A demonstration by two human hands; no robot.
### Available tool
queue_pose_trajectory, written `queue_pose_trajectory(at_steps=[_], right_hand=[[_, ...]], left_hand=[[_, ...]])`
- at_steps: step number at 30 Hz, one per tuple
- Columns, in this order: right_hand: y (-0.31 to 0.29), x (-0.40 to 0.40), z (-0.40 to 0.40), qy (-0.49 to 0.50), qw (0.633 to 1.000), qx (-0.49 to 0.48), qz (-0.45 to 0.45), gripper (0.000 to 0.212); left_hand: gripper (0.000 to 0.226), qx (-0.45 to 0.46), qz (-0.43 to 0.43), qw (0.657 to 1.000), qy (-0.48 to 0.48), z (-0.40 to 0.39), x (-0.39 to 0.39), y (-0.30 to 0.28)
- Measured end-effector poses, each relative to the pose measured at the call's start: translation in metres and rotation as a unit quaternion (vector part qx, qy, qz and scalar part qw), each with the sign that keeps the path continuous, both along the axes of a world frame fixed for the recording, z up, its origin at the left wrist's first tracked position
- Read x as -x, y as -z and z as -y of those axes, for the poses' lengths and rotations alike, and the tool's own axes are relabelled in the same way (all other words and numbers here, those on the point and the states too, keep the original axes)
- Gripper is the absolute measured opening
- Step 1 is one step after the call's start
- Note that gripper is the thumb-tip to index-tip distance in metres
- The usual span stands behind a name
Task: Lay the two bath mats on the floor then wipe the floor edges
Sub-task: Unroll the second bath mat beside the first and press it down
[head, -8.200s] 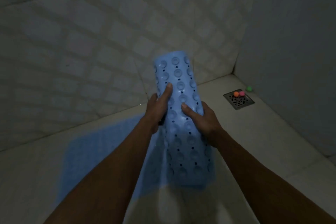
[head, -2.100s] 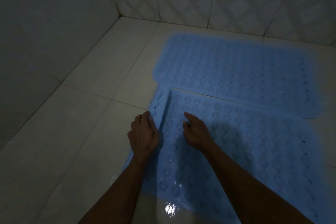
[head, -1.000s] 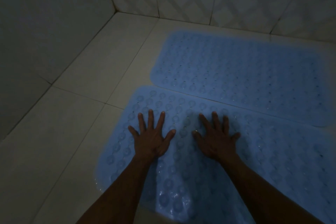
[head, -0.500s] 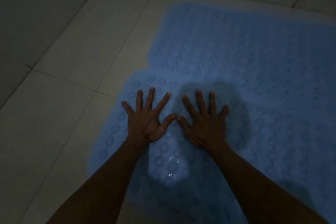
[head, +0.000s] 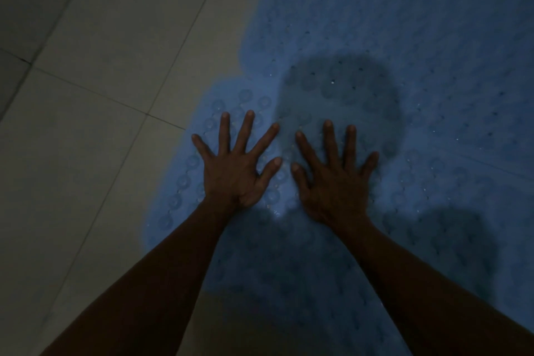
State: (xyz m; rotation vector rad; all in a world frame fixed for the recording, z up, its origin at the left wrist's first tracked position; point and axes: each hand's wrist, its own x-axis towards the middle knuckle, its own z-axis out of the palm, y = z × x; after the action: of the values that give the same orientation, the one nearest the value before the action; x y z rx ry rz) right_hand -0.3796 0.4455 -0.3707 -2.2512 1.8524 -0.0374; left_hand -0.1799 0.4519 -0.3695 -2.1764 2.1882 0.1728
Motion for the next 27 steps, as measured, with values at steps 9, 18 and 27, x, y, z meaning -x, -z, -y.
queue_pose_trajectory(at_steps=[9,18,27], right_hand=[[0.0,-0.001,0.0,0.003,1.0,-0.003,0.0,0.061],[-0.016,-0.01,-0.023,0.031,0.994,-0.101,0.039,0.063],[-0.007,-0.02,-0.143,-0.013,0.999,-0.045,0.005,0.073]], left_hand=[[0.067,-0.026,-0.016,0.999,-0.016,0.001,0.0,0.0],[0.063,-0.053,-0.08,0.988,-0.119,-0.05,0.005,-0.014],[0.069,-0.051,-0.085,0.983,-0.155,-0.135,-0.015,-0.011]])
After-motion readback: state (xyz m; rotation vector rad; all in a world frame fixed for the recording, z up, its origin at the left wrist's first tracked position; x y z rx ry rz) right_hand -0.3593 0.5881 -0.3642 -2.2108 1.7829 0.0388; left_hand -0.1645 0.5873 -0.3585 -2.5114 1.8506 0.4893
